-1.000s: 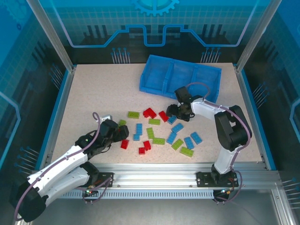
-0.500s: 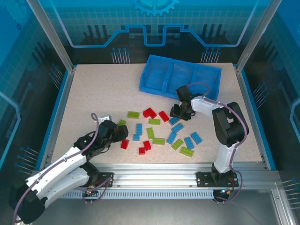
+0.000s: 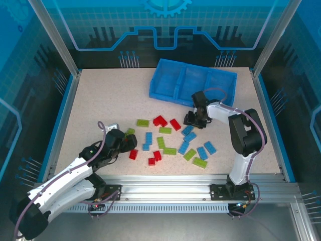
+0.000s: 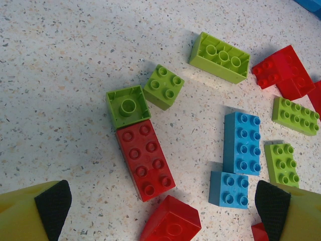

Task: Sort the legos into containers by color

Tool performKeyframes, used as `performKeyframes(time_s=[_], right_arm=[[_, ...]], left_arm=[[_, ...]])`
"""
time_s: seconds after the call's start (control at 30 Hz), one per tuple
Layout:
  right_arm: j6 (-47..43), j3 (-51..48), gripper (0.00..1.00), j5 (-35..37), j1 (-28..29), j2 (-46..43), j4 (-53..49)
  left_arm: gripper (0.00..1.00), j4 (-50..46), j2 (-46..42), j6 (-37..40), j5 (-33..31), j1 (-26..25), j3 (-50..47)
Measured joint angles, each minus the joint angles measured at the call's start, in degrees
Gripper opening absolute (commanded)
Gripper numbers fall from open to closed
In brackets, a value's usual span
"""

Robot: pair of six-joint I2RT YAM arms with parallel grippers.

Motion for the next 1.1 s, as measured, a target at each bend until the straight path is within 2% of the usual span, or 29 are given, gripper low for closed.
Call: performKeyframes(time_s=[0.13, 0.43, 0.7, 1.1], right_arm=[[-1.22, 0.83, 0.63, 0.26, -0.85, -0.04, -1.18], [-0.92, -0.68, 0.69, 0.02, -0.55, -4.11, -1.68], [0.59, -2.38, 0.69, -1.29, 1.95, -4.72, -1.84], [1.92, -2.43, 0.65, -2.60, 2.34, -4.70, -1.81]], left_arm=[[0.99, 0.00, 0.00, -0.02, 0.00, 0.00, 0.00], [0.99, 0.04, 0.00, -0.11, 0.00, 0.00, -0.13], [0.99, 0.04, 0.02, -0.26, 0.00, 0.00, -0.20], [0.99, 0.09, 0.00, -0.35, 0.00, -0.28, -1.11]])
